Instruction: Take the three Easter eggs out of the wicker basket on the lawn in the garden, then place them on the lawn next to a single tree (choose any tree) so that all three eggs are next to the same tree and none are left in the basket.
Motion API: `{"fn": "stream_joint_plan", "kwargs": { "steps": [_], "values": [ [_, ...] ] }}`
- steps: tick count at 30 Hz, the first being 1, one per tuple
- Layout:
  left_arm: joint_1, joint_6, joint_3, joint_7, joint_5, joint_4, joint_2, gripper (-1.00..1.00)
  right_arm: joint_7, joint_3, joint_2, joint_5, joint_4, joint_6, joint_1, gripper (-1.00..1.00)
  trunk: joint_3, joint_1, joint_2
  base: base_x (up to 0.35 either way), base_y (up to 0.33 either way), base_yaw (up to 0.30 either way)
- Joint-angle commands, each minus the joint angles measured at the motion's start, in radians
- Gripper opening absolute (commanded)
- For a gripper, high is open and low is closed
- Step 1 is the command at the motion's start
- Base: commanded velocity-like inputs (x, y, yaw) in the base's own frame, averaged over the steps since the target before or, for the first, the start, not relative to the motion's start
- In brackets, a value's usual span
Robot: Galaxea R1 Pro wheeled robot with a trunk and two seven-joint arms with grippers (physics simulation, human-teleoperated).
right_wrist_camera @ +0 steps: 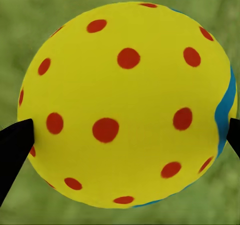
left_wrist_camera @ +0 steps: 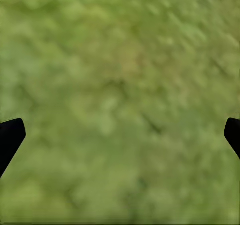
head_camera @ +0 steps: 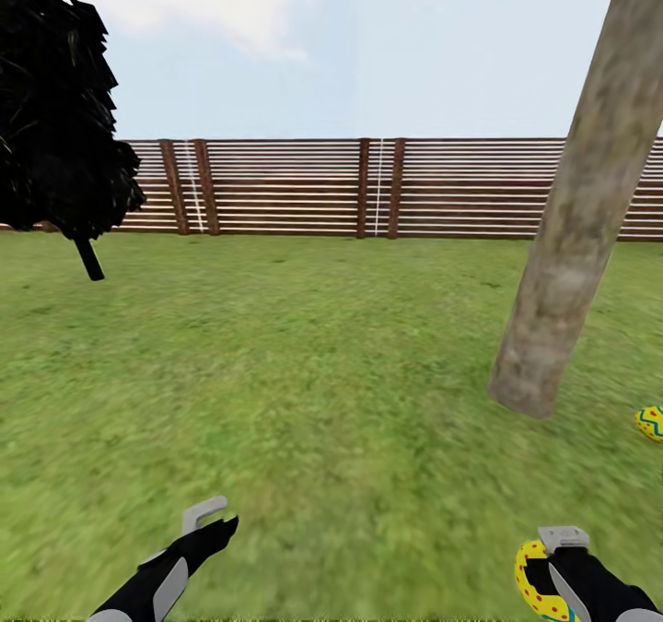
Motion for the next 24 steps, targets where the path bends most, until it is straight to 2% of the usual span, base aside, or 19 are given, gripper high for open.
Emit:
{"fn": "stream_joint_plan", "kwargs": {
  "steps": [1,18,24],
  "values": [
    [0.000,0.005,0.004,-0.006,0.010,0.000,0.000,1.00,-0.005,0.008,0.002,-0.008,-0.002,0.006,0.000,-1.00,-0.005,0.000,-0.001,0.000,0.000,0.000],
    [0.000,0.004,0.004,-0.006,0.010,0.001,0.000,1.00,-0.005,0.008,0.006,-0.007,-0.002,0.005,0.000,-1.00,-0.071,0.008,-0.005,0.000,0.000,0.000],
    [0.000,0.003,0.004,-0.006,0.011,0.001,-0.001,1.00,-0.005,0.008,0.007,-0.007,-0.002,0.002,0.000,-1.00,-0.071,0.008,-0.005,0.093,-0.025,0.000]
  ]
}}
